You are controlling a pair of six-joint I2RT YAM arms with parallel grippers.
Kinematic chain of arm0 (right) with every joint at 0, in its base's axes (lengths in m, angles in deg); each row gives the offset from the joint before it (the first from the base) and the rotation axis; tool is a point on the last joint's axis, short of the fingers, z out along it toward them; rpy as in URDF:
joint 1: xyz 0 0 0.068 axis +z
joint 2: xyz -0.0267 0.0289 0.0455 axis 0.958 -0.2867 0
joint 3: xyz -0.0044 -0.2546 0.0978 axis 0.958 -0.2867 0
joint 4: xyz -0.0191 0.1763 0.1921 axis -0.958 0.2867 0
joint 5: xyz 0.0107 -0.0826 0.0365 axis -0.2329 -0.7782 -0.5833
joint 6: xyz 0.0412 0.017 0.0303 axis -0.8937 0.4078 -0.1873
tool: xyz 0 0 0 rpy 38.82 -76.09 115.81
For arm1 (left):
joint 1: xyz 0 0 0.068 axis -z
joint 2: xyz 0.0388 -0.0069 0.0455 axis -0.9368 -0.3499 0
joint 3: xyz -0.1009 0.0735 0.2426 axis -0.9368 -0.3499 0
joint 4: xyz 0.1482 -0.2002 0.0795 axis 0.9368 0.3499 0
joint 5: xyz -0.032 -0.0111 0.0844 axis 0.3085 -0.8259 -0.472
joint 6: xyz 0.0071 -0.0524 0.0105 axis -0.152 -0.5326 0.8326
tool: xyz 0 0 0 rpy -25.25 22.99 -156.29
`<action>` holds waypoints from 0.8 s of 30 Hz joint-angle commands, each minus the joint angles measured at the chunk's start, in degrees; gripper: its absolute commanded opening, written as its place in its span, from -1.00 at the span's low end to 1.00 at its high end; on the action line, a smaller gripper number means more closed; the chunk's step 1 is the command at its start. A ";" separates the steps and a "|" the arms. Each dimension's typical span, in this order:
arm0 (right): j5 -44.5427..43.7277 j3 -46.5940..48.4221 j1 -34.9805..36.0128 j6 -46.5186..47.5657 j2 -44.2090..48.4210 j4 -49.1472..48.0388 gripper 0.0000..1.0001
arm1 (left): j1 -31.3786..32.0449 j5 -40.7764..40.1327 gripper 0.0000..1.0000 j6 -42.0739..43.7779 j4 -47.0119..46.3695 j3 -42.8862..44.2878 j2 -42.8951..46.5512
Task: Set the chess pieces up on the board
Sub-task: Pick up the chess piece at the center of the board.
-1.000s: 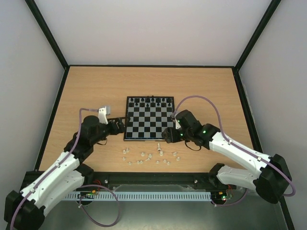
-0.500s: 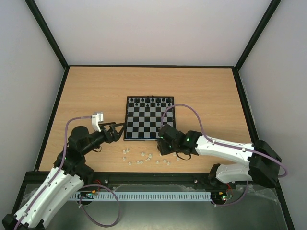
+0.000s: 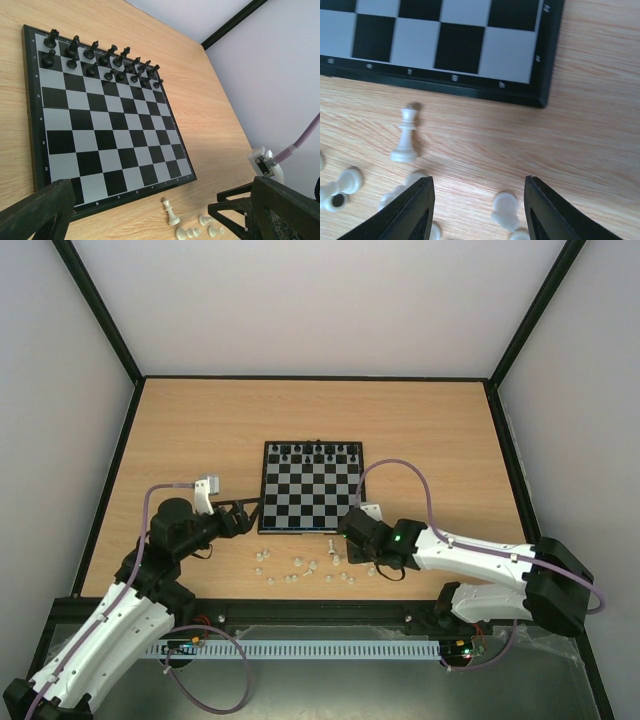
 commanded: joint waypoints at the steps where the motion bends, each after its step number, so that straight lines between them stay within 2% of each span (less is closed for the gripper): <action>1: -2.69 -2.58 0.38 -4.75 2.14 4.87 0.01 | 0.31 1.68 0.98 0.32 -0.79 0.27 -0.19; 15: -0.45 -6.15 0.40 -7.33 3.75 5.61 -0.23 | 0.57 0.09 0.98 0.69 -0.77 -0.74 -0.74; 24: 2.32 -7.77 0.53 -9.30 11.69 7.16 -0.27 | 0.84 -0.29 0.98 0.79 -1.05 -1.33 -1.11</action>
